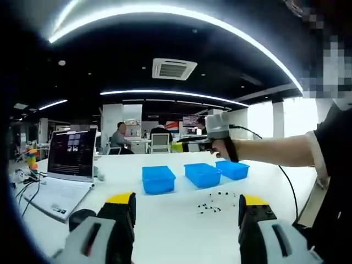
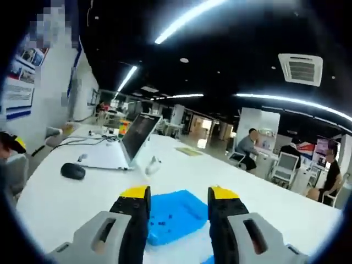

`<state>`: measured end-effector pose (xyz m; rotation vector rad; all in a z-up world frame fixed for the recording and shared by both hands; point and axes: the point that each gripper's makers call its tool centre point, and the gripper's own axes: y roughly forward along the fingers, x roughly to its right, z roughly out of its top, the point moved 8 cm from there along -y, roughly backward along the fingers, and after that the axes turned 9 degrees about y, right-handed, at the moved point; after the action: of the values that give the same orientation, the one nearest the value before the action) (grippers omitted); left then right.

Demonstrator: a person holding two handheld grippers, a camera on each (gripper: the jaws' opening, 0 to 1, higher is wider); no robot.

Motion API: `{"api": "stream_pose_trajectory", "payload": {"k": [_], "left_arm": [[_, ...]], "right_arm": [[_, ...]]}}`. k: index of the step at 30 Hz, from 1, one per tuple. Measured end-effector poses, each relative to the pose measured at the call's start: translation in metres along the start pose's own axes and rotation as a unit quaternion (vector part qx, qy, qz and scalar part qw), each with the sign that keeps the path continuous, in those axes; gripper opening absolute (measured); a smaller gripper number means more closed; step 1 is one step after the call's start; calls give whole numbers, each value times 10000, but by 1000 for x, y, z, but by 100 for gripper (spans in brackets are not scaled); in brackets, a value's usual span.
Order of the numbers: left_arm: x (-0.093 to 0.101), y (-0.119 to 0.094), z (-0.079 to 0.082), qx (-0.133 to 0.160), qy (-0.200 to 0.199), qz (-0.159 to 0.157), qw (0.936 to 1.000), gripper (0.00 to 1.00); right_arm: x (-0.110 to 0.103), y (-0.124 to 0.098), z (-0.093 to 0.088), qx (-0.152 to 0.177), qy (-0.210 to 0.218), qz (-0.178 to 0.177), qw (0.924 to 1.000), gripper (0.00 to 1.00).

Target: Pick up the resistors one by one and place each resistor into its matching bin, sorting the parts by color and model until every resistor is separated into the correct bin for its type

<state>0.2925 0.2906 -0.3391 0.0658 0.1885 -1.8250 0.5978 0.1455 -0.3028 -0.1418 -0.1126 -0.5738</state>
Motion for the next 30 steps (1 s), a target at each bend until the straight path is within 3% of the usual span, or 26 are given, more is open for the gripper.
{"api": "stream_pose_trajectory", "payload": {"k": [5,9,12,18,21,24,30], "left_arm": [[16,12,2,60,102,-463,9989,76],[22,19,3,90,111,-623,9980,76],[24,24,5,114,136,-693,9974,76],[25,29,12,177,187,-778,9966,76],[26,31,13,211,153,-807,9964,76],[29,32,12,178,157,-866,9960,76],[36,31,8,60,195,-916,9956,76]], "right_arm": [[0,-85,-23,48,229,-248,9994,43],[-8,-168,-46,168,734,-649,9950,42],[-19,-213,-59,145,762,-773,9940,41],[-42,-303,-77,264,1130,-1539,9812,40],[-53,-334,-82,172,1124,-1770,9776,40],[-60,-353,-82,61,1185,-1926,9741,39],[-53,-360,-82,-130,1161,-1994,9729,38]]}}
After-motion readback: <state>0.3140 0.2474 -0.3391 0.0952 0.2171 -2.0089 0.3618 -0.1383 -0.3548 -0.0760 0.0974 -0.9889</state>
